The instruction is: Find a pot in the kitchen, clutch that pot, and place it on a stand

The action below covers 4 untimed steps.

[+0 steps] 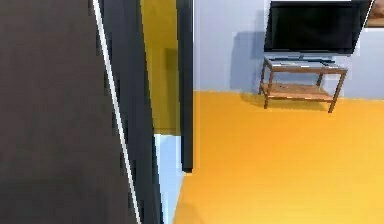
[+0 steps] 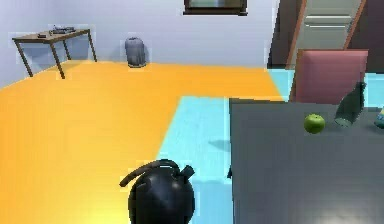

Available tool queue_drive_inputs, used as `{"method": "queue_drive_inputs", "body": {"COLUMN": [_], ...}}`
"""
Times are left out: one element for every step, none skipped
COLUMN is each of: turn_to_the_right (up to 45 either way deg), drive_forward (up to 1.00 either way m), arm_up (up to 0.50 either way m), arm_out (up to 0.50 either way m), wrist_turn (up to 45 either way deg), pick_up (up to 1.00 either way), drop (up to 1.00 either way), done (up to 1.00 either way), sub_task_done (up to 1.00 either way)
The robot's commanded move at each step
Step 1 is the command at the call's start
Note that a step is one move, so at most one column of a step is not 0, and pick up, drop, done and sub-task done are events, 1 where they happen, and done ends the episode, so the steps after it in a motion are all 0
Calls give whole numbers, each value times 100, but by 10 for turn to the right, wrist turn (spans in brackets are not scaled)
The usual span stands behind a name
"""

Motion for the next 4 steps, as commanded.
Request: {"method": "queue_drive_inputs", "body": {"turn_to_the_right": [300, 0, 0, 30], "drive_forward": [0, 100, 100, 0], "arm_up": [0, 0, 0, 0], "arm_out": [0, 0, 0, 0], "wrist_turn": [0, 0, 0, 0], "pick_up": [0, 0, 0, 0], "drop": [0, 0, 0, 0], "done": [0, 0, 0, 0], "sub_task_done": [0, 0, 0, 0]}}
